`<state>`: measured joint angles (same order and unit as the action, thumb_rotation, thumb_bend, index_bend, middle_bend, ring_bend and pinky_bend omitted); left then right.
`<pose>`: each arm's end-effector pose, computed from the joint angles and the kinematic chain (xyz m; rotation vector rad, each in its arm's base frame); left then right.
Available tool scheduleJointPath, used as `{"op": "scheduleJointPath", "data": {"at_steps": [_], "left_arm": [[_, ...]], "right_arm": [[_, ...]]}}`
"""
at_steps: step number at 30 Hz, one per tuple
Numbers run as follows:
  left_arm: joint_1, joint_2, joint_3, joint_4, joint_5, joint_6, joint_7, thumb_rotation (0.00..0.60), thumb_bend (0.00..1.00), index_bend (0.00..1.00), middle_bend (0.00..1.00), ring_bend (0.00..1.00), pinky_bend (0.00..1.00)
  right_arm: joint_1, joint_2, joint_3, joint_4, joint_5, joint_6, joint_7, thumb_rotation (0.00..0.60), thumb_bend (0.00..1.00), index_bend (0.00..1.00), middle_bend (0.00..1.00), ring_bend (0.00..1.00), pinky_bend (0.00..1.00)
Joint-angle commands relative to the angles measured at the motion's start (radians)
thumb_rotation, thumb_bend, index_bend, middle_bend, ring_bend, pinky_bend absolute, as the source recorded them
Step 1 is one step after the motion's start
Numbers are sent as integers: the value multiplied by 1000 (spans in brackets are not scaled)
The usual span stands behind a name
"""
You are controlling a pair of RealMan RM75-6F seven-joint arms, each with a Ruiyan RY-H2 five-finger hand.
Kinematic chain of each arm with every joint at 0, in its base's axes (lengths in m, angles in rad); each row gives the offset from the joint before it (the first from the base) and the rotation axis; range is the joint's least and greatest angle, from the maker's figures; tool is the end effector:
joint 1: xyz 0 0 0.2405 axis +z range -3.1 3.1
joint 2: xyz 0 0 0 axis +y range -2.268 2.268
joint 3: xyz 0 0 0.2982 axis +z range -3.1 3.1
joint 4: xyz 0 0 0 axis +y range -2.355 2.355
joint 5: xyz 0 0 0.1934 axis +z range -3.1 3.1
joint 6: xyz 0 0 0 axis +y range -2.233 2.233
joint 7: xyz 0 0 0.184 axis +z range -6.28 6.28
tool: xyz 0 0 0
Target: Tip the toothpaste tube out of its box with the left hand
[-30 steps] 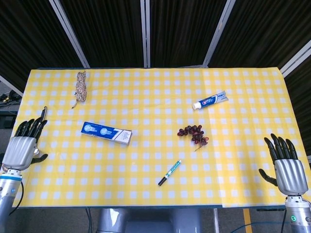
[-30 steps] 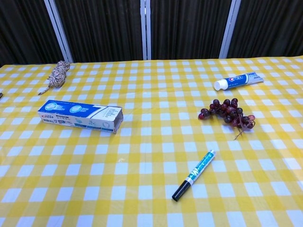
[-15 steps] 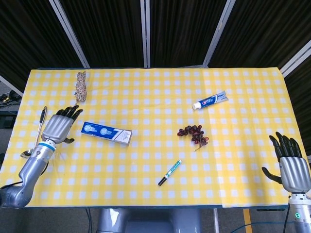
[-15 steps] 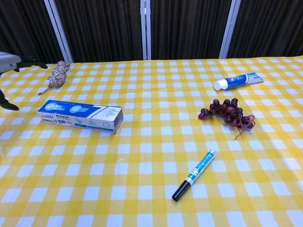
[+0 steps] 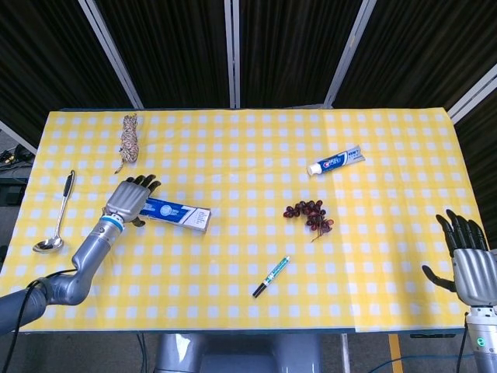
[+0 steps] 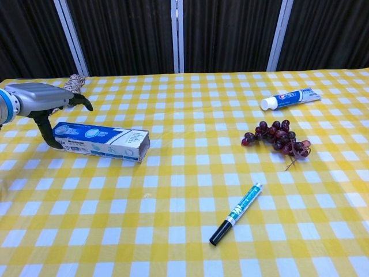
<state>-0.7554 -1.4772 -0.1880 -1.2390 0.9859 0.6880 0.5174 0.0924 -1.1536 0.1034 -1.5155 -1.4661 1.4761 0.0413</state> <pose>-0.2546 0.4472 0.0127 -1.9034 -0.8154 -0.4739 -0.3572 -0.2368 0.2006 1.3283 -0.8654 0.9135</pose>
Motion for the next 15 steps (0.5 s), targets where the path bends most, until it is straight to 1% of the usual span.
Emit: {"op": "scheduleJointPath", "data": {"at_steps": [1, 3, 5, 7, 9, 11, 15], "left_arm": [[-13, -24, 10, 22, -24, -8, 9, 600, 115, 171, 83, 130, 222], [-20, -43, 13, 37, -41, -10, 11, 600, 117, 203, 112, 154, 238], [-27, -65, 15, 53, -51, -1, 12, 600, 120, 257, 159, 193, 262], [-30, -81, 19, 66, -51, 12, 12, 600, 160, 322, 216, 240, 295], [-30, -98, 21, 80, -44, 36, 9, 600, 251, 413, 297, 308, 342], [-27, -117, 20, 92, -30, 65, -4, 600, 333, 475, 351, 354, 375], [-18, -141, 22, 111, 8, 119, -29, 600, 406, 526, 395, 392, 399]], "right_arm": [[0, 1, 0, 0, -1, 1, 1, 600, 89, 53, 0, 0, 0], [0, 1, -1, 0, -3, 1, 4, 600, 89, 53, 0, 0, 0], [1, 1, -1, 0, -4, 1, 7, 600, 89, 53, 0, 0, 0], [0, 1, -1, 1, -5, 2, 10, 600, 88, 54, 0, 0, 0], [0, 2, 0, 2, -5, 5, 12, 600, 88, 54, 0, 0, 0], [-1, 2, 1, 3, -6, 8, 15, 600, 88, 54, 0, 0, 0], [-2, 3, 0, 2, -7, 10, 17, 600, 89, 55, 0, 0, 0]]}}
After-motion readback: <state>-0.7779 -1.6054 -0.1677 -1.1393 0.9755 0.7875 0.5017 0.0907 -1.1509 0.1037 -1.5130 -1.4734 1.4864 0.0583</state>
